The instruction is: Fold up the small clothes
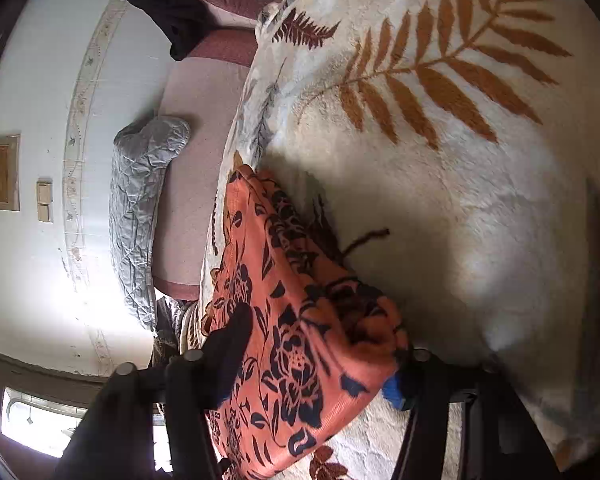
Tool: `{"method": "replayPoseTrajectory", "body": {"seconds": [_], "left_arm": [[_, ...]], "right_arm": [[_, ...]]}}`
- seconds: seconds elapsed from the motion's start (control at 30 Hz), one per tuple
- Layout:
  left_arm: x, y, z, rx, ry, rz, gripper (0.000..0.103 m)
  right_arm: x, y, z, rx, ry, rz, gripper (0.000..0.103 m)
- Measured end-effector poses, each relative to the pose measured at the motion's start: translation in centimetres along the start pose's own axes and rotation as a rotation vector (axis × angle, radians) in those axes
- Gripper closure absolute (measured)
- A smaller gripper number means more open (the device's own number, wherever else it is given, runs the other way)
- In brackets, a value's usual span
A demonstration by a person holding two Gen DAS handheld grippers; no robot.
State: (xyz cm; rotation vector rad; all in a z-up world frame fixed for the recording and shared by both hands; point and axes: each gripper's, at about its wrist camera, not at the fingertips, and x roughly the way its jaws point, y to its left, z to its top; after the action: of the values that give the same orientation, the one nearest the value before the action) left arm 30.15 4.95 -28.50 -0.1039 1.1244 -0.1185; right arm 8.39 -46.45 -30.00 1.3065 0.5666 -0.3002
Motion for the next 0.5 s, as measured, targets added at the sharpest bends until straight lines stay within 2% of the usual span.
{"method": "replayPoseTrajectory", "body": {"seconds": [0.03, 0.13, 0.27, 0.43, 0.5], "left_arm": [[-0.2, 0.2, 0.1, -0.018, -0.009, 0.002, 0.004], [-0.8, 1.6, 1.0, -0.08, -0.028, -0.018, 0.004], [-1.8, 4.1, 1.9, -0.152, -0.061, -0.005, 0.004], [-3.3, 7.9, 2.1, -0.222, -0.098, 0.054, 0.004], [-3.7, 9.6, 2.0, -0.252, -0.106, 0.074, 0.004]], "right_arm": [[0.6, 0.3, 0.0, -0.019, 0.02, -0.008, 0.078], [0.3, 2.8, -0.4, -0.115, -0.01, -0.03, 0.081], [-0.5, 10.2, -2.9, -0.382, -0.052, -0.052, 0.083], [0.4, 18.8, -9.9, -0.634, -0.019, -0.007, 0.083], [1.4, 21.2, -13.2, -0.689, 0.015, 0.029, 0.083]]}}
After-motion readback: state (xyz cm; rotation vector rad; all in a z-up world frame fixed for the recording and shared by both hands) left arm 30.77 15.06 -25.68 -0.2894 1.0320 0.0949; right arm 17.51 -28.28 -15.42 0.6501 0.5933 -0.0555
